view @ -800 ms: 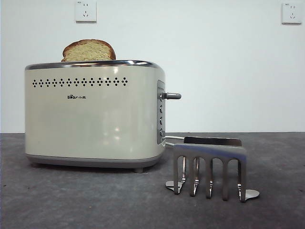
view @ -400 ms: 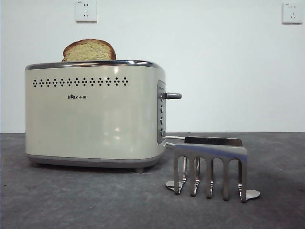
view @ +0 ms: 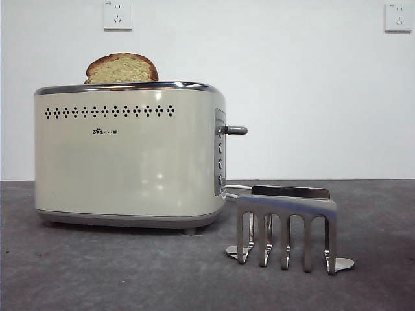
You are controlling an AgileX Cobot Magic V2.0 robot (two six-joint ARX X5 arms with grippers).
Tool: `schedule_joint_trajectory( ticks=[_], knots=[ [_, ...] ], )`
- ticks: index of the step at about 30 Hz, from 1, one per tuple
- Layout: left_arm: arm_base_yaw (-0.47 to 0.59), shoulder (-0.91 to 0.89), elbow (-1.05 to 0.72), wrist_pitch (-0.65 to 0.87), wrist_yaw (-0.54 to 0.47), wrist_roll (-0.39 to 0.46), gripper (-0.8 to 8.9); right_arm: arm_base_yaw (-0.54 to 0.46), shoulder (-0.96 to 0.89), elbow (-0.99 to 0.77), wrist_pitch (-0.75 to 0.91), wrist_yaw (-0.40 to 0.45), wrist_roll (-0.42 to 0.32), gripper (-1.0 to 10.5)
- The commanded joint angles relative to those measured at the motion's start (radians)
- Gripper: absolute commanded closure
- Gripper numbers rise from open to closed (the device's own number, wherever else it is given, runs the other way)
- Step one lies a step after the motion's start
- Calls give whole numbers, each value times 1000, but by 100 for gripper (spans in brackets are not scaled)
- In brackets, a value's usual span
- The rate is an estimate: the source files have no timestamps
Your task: Pick up a slice of bread from the rack,put the bread on the toaster,press the button
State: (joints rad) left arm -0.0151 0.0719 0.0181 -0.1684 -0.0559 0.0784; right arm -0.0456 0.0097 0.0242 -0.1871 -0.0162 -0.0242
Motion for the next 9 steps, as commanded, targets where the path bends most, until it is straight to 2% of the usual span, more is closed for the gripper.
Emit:
schedule_joint_trajectory(
  ticks=[1,4,9],
  knots=[
    [3,1,-10,6,6,-3,817,6,-2,-10,-1,53,-16,946],
    [3,1,-10,6,5,-3,817,35,-2,-10,0,93,-21,946],
    [3,1,-10,6,5,-3,817,58,-2,-10,0,80,-32,946]
  ],
)
